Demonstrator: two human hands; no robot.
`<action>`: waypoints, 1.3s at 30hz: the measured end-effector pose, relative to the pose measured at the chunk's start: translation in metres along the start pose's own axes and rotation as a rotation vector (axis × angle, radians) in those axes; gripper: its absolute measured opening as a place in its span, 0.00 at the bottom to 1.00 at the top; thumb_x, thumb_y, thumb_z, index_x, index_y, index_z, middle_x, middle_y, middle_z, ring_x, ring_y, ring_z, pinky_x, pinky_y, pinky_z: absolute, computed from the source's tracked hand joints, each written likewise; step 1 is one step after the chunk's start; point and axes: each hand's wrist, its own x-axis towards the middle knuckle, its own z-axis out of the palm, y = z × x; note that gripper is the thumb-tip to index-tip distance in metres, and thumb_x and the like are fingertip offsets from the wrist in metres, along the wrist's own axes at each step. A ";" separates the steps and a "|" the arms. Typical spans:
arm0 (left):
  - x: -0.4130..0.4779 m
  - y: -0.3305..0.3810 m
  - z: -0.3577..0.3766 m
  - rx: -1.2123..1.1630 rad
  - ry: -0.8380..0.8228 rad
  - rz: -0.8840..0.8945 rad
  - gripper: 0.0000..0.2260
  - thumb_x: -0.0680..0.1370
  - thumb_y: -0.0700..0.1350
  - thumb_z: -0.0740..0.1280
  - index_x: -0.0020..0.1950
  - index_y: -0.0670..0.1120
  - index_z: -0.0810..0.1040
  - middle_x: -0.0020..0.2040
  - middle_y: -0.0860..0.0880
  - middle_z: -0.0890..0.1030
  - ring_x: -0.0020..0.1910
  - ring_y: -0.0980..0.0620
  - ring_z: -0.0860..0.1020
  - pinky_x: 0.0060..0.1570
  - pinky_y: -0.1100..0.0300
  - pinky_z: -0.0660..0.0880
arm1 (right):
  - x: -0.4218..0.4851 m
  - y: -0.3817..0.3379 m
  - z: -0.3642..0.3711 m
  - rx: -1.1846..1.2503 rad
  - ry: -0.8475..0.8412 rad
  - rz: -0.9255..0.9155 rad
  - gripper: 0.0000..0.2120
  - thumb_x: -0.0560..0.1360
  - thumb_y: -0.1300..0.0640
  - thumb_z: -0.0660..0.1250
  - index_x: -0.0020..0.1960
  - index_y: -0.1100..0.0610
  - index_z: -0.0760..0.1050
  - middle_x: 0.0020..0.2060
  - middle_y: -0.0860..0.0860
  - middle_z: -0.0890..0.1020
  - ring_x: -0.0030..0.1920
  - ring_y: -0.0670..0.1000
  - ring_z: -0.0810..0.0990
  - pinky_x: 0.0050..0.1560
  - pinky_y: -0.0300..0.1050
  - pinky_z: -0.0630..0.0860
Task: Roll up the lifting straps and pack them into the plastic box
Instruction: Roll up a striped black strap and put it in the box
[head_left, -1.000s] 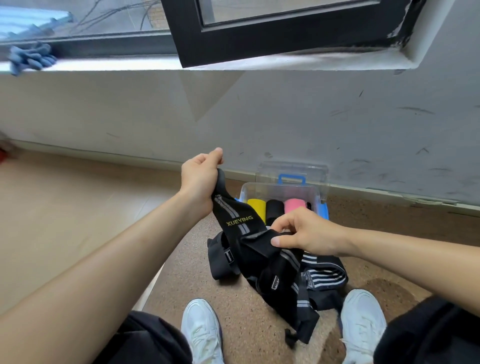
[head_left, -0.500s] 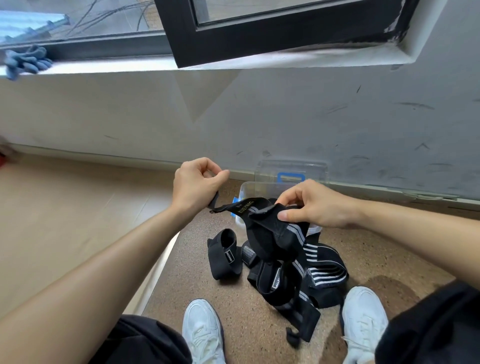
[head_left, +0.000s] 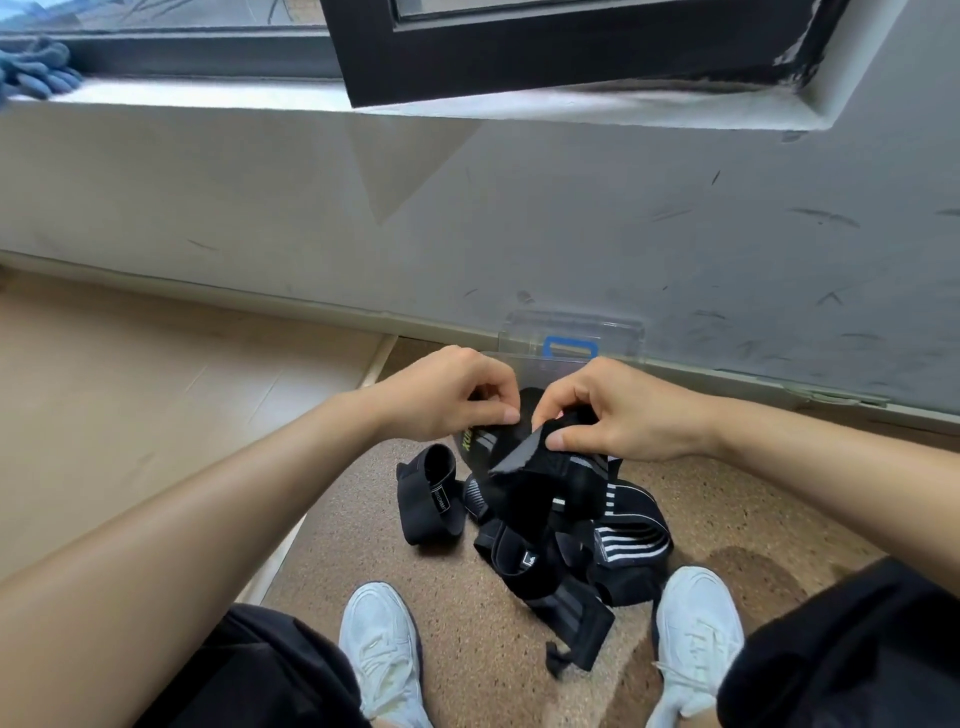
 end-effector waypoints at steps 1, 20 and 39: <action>-0.001 -0.001 -0.001 -0.004 0.017 0.003 0.03 0.80 0.46 0.72 0.46 0.49 0.82 0.39 0.56 0.82 0.40 0.59 0.79 0.42 0.62 0.73 | 0.000 0.003 0.001 0.018 -0.011 0.006 0.06 0.73 0.49 0.72 0.50 0.45 0.83 0.46 0.50 0.86 0.48 0.53 0.84 0.53 0.57 0.79; -0.005 0.006 0.012 -0.340 -0.238 -0.137 0.12 0.78 0.54 0.72 0.55 0.48 0.83 0.46 0.39 0.82 0.43 0.52 0.77 0.50 0.42 0.76 | -0.006 0.005 -0.002 -0.118 0.002 -0.018 0.03 0.77 0.56 0.72 0.50 0.53 0.82 0.49 0.48 0.82 0.50 0.49 0.81 0.54 0.51 0.77; -0.001 0.029 0.003 -0.806 0.713 -0.357 0.04 0.79 0.38 0.72 0.50 0.47 0.84 0.36 0.47 0.85 0.39 0.48 0.85 0.45 0.46 0.84 | -0.004 -0.001 -0.027 0.457 0.765 0.319 0.10 0.74 0.58 0.77 0.37 0.61 0.82 0.23 0.46 0.75 0.26 0.46 0.74 0.29 0.39 0.74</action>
